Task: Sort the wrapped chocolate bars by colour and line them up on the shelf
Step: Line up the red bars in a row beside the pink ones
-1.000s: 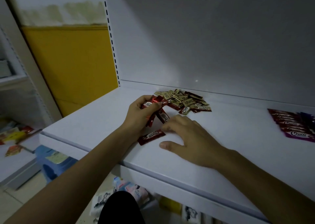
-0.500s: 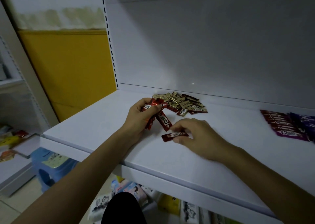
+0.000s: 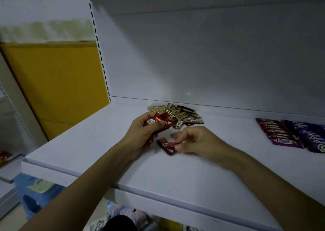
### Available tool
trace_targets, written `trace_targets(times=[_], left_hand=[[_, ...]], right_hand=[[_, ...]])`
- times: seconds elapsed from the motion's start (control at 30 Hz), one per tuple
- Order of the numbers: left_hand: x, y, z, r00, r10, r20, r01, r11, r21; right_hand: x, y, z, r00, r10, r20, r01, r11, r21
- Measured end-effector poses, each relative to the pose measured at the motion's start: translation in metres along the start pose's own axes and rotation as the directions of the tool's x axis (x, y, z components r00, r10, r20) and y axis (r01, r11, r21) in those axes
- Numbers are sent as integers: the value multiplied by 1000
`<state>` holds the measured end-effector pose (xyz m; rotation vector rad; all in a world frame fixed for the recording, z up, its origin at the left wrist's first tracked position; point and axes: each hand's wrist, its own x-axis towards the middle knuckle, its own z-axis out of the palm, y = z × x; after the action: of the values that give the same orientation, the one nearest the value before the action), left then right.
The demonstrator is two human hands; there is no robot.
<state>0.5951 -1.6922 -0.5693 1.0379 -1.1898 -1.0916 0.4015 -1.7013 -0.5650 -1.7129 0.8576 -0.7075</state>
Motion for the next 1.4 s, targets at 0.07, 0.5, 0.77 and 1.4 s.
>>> trace_targets(times=[0.07, 0.5, 0.77, 1.4], left_hand=[[-1, -1, 2, 999, 23, 27, -23, 1000, -4], [-6, -5, 5, 991, 88, -106, -89, 996, -7], [0, -3, 9, 952, -62, -299, 46, 997, -60], [78, -30, 164, 925, -348, 155, 373, 748, -549]], right_hand=[[5, 1, 10, 997, -73, -17, 72, 995, -67], [-1, 3, 36, 916, -398, -57, 183, 540, -821], [-2, 2, -4, 836, -345, -426, 10, 786, -618], [-2, 24, -52, 602, -299, -740, -160, 863, -479]])
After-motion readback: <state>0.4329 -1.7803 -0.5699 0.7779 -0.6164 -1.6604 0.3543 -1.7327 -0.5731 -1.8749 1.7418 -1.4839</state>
